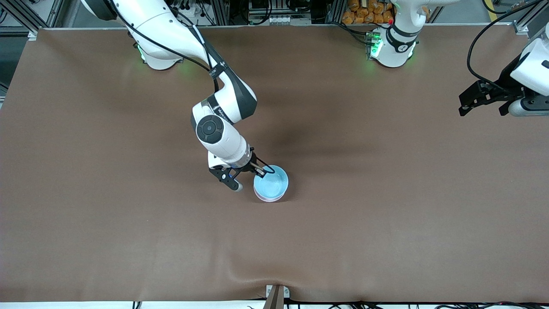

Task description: Stack pink and blue bowls on white bowl

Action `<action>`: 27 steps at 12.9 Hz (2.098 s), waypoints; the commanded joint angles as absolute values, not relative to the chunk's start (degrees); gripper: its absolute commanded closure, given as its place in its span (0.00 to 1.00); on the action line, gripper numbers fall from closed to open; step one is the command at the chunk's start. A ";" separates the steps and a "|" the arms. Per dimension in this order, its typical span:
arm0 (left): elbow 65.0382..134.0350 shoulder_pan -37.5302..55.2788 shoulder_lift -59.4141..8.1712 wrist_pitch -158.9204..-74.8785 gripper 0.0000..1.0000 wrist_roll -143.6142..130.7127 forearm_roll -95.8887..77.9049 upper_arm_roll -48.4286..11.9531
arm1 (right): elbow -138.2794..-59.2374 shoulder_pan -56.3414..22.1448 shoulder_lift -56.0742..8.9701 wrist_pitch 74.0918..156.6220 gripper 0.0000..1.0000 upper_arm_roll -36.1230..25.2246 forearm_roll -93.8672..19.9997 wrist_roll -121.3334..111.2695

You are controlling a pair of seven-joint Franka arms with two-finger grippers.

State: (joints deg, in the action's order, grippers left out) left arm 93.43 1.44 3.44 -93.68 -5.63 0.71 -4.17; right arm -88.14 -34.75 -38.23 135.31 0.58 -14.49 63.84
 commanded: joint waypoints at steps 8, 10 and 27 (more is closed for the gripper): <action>92.81 0.79 3.25 -92.64 0.00 -5.45 -0.35 -4.83 | -86.57 -33.23 -36.58 133.78 0.00 -0.70 -14.68 63.46; 92.81 0.79 2.90 -92.64 0.00 -5.36 -0.35 -4.83 | -86.66 -29.82 -32.45 126.51 0.00 -0.70 -14.50 58.05; 92.37 1.05 2.72 -91.85 0.00 -5.36 -0.35 -4.92 | -92.90 1.41 1.57 86.94 0.00 -1.58 -3.34 -2.54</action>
State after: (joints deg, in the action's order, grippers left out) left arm 93.39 1.45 2.95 -93.01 -5.63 0.48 -4.47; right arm -91.01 0.59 -2.02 89.14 -2.01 -4.57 -0.55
